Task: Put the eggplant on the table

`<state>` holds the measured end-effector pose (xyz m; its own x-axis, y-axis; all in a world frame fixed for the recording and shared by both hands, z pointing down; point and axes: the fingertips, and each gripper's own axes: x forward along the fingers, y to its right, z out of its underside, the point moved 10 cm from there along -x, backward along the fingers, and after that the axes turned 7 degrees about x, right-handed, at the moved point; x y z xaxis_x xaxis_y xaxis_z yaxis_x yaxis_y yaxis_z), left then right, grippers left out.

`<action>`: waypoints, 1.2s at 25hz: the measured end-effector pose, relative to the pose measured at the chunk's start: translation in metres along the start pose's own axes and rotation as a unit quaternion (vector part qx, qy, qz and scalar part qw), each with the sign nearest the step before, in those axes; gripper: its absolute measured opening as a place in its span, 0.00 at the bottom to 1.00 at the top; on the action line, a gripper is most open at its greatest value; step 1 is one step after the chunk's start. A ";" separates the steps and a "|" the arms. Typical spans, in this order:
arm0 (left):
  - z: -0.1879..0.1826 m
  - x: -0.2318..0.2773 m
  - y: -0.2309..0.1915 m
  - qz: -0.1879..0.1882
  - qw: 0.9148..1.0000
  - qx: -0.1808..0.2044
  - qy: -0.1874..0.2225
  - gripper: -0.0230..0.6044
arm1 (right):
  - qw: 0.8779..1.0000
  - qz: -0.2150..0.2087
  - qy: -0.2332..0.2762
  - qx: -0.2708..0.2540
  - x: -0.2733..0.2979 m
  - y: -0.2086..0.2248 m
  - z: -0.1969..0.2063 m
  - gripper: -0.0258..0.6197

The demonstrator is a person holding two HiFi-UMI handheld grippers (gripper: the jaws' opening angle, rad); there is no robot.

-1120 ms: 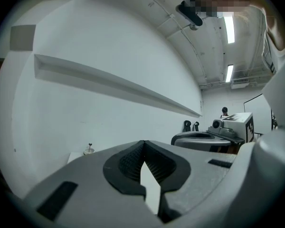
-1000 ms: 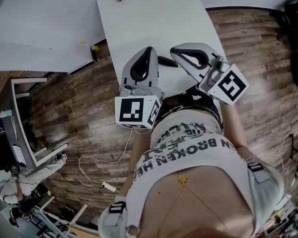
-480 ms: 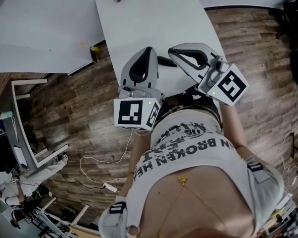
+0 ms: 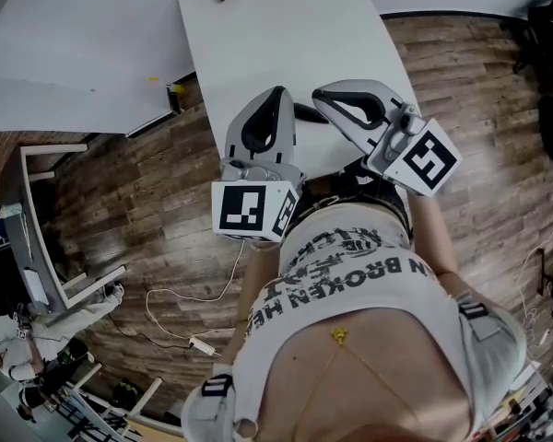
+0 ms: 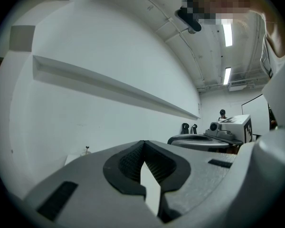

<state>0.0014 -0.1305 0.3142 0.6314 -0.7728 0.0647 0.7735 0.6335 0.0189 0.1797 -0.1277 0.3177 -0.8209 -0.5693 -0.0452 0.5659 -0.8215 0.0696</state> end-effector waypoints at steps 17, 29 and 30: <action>0.004 -0.003 0.006 -0.002 1.000 -0.005 -0.004 0.03 | 1.000 0.000 -0.004 -0.002 -0.004 -0.003 0.001 0.05; 0.006 -0.004 0.006 -0.003 1.000 -0.006 -0.006 0.03 | 1.000 -0.001 -0.010 -0.001 -0.004 -0.003 0.003 0.05; 0.006 -0.003 0.006 -0.002 1.000 -0.006 -0.007 0.03 | 1.000 -0.001 -0.010 -0.001 -0.004 -0.003 0.003 0.05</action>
<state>0.0034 -0.1239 0.3203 0.6271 -0.7749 0.0792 0.7770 0.6295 0.0070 0.1809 -0.1230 0.3208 -0.8239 -0.5663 -0.0248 0.5638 -0.8232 0.0676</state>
